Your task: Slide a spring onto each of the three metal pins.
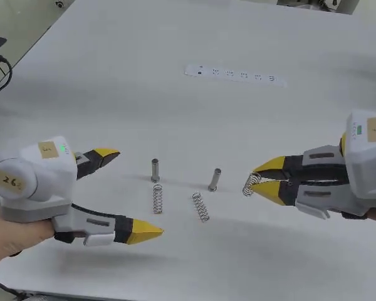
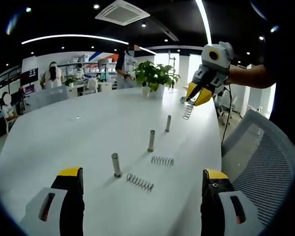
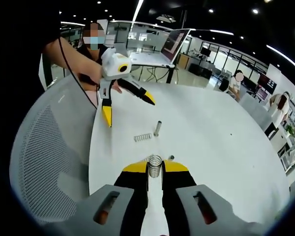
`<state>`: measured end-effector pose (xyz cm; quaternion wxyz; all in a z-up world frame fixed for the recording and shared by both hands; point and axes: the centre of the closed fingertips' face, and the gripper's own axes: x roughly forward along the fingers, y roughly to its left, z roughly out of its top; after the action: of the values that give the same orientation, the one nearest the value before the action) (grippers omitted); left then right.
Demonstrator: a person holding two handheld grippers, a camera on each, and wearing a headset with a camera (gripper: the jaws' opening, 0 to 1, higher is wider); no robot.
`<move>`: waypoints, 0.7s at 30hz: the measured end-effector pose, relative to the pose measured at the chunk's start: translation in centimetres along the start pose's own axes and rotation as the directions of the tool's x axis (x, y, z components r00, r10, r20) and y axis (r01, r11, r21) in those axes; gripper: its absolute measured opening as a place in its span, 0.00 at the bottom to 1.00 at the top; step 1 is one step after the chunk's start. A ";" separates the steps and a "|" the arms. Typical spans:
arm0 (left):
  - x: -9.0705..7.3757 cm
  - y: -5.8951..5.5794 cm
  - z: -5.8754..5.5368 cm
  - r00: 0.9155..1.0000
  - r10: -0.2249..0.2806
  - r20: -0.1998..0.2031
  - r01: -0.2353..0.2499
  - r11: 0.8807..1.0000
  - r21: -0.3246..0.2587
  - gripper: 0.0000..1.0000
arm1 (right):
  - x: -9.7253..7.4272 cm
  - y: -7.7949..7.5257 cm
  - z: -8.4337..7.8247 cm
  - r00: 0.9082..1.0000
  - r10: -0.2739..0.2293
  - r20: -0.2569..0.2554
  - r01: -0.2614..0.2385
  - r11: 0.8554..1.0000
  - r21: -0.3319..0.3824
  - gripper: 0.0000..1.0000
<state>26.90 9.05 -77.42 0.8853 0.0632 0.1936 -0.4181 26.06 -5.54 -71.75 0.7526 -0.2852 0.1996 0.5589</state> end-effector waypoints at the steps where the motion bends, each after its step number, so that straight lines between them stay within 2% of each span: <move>1: 0.0 0.0 0.0 1.000 0.002 0.003 -0.002 1.000 -0.004 0.98 | -0.1 -0.1 -0.1 1.000 -0.002 -0.002 0.002 1.000 0.003 0.06; 9: -0.1 0.1 -0.4 1.000 0.005 -0.009 -0.005 1.000 -0.006 0.98 | -0.9 -1.7 -1.6 0.999 -0.039 -0.018 0.040 0.998 0.058 0.06; 15: -0.2 0.3 -0.4 1.000 0.021 -0.005 -0.021 1.000 -0.012 0.98 | -1.8 -3.4 -3.1 0.995 -0.091 -0.037 0.094 0.991 0.095 0.06; 17: -0.2 0.4 -0.3 1.000 0.025 -0.002 -0.025 1.000 -0.013 0.98 | -2.0 -4.0 -3.5 0.993 -0.115 -0.036 0.118 0.987 0.108 0.06; 19: -0.1 0.4 -0.4 1.000 0.023 -0.004 -0.024 1.000 -0.015 0.98 | -2.2 -4.8 -4.0 0.987 -0.157 -0.036 0.160 0.977 0.142 0.06; 21: -0.1 0.6 -0.6 0.999 0.035 -0.013 -0.035 0.999 -0.009 0.98 | -2.5 -5.9 -5.0 0.976 -0.208 -0.060 0.215 0.966 0.147 0.06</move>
<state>27.10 9.65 -77.90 0.8914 0.0651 0.1999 -0.4014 31.04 -11.84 -72.80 0.8230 -0.2588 0.2266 0.4521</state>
